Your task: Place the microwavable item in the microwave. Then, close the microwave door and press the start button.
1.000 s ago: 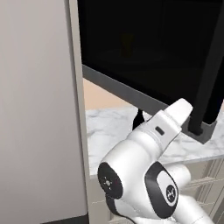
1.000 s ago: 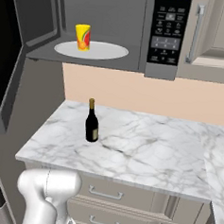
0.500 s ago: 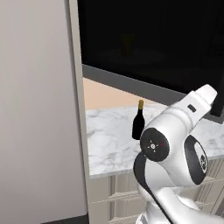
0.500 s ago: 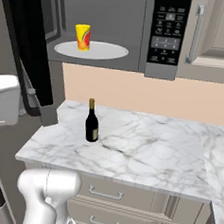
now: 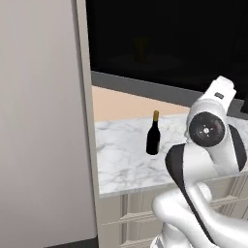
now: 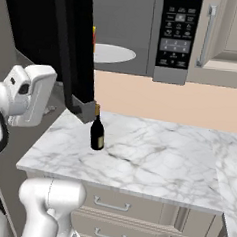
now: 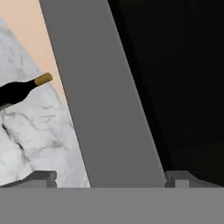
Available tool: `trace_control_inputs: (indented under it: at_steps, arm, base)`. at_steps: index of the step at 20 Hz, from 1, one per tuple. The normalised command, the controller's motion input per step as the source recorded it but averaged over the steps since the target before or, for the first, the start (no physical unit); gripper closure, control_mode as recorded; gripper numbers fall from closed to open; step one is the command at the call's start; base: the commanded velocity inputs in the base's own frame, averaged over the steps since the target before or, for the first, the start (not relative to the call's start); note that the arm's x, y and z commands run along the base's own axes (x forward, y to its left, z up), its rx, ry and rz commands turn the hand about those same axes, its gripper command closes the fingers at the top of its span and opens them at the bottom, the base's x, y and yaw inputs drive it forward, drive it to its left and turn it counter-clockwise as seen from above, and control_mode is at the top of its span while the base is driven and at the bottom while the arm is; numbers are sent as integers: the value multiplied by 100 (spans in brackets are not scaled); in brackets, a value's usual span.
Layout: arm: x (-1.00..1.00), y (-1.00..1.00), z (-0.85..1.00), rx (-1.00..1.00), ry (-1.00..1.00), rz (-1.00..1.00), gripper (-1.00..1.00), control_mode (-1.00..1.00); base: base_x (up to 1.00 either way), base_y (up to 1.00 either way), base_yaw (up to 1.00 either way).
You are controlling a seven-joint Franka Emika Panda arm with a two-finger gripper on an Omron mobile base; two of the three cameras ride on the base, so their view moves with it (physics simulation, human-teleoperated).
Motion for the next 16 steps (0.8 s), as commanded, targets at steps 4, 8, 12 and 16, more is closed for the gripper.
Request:
trace_control_inputs:
  at_steps: [4,8,12,16]
  arm:
    - [76,0,0,-3,13,30,-100,-100]
    - [61,-2,0,0,0,28,-100,-100]
    - [48,0,1,0,0,23,-100,-100]
    - [50,-1,7,0,0,17,-100,-100]
  base:
    - [0,0,0]
    - [0,0,0]
    - [0,0,0]
    - [0,0,0]
